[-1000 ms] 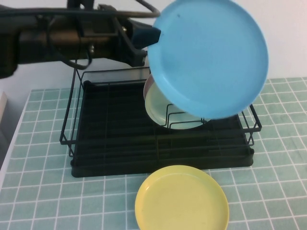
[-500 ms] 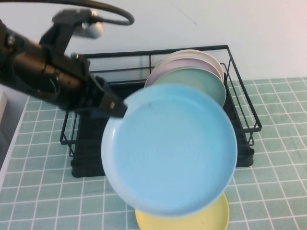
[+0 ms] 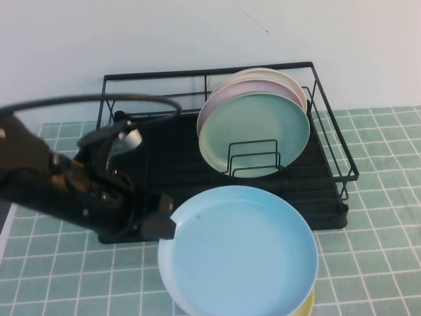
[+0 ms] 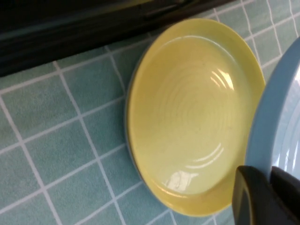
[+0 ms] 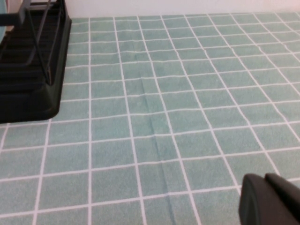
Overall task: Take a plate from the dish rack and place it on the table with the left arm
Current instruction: Place the plate from the table
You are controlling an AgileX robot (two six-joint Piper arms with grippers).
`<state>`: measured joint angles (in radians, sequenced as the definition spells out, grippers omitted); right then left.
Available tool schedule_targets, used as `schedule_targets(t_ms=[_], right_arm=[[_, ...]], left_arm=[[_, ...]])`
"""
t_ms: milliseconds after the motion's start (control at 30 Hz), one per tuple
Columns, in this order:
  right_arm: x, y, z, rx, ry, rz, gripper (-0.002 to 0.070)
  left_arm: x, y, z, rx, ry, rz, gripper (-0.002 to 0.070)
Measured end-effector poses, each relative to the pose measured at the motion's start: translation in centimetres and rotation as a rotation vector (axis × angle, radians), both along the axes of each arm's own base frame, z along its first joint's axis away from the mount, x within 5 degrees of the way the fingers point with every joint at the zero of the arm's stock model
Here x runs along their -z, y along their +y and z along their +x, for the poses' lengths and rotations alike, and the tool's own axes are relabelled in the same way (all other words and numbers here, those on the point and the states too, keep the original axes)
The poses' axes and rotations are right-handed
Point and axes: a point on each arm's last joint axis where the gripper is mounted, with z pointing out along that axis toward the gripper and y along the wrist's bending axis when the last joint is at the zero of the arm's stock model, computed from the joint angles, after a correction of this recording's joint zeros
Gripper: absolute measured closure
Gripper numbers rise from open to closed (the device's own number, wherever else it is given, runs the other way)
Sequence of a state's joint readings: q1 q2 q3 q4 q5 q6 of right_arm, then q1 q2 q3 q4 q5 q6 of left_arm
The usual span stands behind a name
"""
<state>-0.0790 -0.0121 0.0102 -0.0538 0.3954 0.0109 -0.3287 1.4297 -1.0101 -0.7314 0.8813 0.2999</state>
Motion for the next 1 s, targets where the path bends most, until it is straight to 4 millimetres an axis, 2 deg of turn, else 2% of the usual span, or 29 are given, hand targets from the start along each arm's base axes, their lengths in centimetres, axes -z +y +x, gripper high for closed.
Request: schedule_targets(t_ms=[133,267,367,667,767,1000], right_arm=[[0.0,0.0,0.0,0.0,0.0,0.0,0.0678],[0.0,0.0,0.0,0.0,0.0,0.0,0.0678],[0.0,0.0,0.0,0.0,0.0,0.0,0.0678],[0.0,0.0,0.0,0.0,0.0,0.0,0.0678],[0.0,0.0,0.0,0.0,0.0,0.0,0.0678],[0.0,0.0,0.0,0.0,0.0,0.0,0.0678]], left_arm=[[3.0,0.2,-0.4,-0.119,0.01,-0.048,0.0671],[5.0,0.7,-0.8,-0.181,-0.015,-0.058,0.0671],[5.7,0.8,-1.0,-0.185,-0.039,-0.07,0.0671],[6.0,0.6,-0.5,-0.2,-0.075,-0.103,0.0671],[7.1,0.3,-0.4,-0.178,-0.022,-0.099,0.0663],[9.9,-0.2,0.1,-0.165,0.09,-0.083,0.0589]])
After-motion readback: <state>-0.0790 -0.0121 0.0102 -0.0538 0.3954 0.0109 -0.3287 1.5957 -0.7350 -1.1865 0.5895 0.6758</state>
